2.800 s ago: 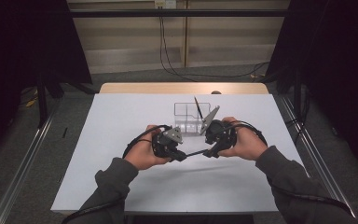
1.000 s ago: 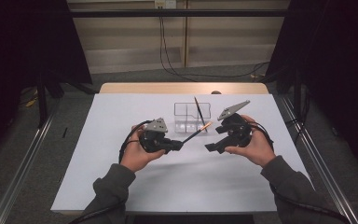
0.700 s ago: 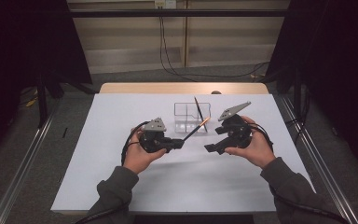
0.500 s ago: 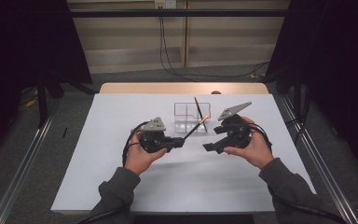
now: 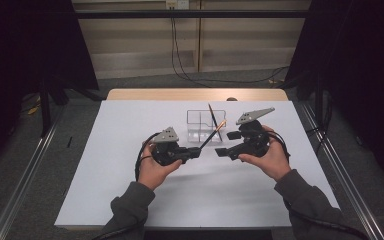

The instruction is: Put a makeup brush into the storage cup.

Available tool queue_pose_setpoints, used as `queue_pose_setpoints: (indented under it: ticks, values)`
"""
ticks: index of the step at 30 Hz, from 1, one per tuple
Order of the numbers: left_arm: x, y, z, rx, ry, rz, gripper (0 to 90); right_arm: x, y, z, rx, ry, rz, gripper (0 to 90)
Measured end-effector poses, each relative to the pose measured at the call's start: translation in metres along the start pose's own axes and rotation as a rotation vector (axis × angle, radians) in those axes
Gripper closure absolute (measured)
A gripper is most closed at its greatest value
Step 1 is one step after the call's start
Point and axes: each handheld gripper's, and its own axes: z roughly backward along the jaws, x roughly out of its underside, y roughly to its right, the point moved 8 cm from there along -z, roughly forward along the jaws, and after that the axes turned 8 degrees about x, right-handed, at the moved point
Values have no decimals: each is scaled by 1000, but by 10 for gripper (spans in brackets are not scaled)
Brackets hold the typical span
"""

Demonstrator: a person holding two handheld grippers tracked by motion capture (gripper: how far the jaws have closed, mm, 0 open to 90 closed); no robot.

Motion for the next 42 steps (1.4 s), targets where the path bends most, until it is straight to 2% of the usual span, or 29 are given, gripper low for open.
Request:
queue_pose_setpoints:
  ticks: [5,9,16,18,26,29,42]
  values:
    - [-2,3,-3,8,12,2,860,-1,-1,-2,-3,10,-12,222]
    - [-2,4,-5,9,2,-3,859,-4,-1,-1,-7,28,-18,253]
    - [-3,6,-8,14,21,8,859,-10,-2,2,-9,53,-24,335]
    - [-1,6,-9,18,18,7,860,-11,-3,1,-25,60,-41,361]
    - [-1,9,-13,31,28,16,859,-12,-4,2,-26,76,-36,465]
    - [0,9,-14,33,17,11,859,-14,-4,4,-24,89,-36,501]
    - [0,11,-18,52,23,22,859,-18,-2,6,-11,106,-41,611]
